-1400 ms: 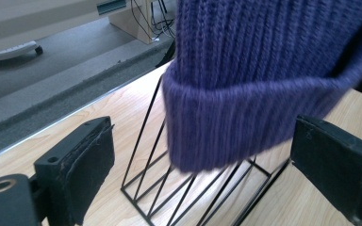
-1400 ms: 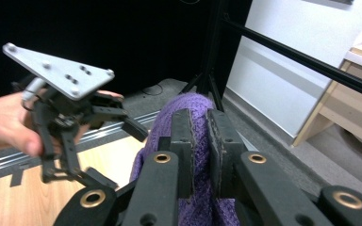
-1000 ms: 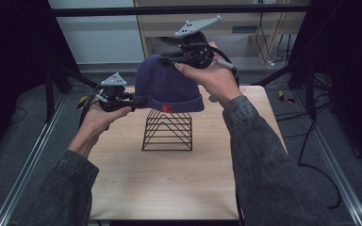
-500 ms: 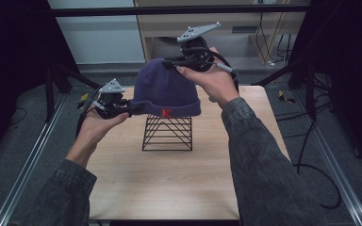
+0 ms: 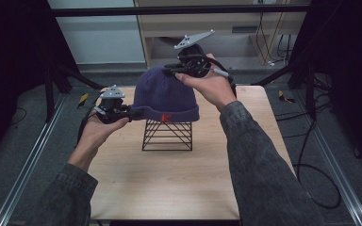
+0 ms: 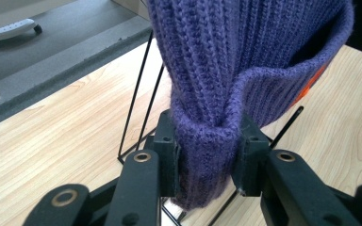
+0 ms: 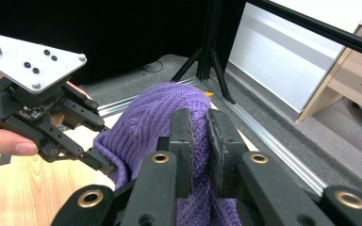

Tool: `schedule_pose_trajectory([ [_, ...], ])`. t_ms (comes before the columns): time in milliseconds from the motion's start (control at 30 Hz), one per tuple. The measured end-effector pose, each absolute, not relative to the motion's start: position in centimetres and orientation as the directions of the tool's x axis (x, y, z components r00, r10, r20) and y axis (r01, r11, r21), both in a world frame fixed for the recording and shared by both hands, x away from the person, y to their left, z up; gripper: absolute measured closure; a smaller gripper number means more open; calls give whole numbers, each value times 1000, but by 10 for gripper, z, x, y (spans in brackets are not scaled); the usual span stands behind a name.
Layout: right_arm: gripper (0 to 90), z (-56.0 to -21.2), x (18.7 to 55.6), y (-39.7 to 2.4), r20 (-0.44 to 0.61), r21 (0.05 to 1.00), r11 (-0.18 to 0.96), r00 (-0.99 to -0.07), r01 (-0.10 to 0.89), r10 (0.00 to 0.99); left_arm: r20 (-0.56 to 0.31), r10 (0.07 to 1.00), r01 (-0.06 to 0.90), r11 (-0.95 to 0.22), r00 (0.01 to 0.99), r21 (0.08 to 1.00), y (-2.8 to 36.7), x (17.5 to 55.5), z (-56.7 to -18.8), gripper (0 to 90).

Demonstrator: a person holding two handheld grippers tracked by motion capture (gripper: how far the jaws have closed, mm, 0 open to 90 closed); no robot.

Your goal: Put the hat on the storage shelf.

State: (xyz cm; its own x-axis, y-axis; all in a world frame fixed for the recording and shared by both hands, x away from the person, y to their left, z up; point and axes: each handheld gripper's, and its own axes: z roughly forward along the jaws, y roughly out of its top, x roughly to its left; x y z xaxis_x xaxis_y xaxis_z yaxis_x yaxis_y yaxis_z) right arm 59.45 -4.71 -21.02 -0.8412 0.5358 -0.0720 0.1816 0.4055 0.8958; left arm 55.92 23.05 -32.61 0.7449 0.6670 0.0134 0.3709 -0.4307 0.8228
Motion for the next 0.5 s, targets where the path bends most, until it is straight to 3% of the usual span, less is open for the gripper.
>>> schedule_pose_trajectory([
  [500,806,-218,593,-49,-63,883,427,-852,195,519,15,668,380,-441,744,813,230,558,-335,672],
])
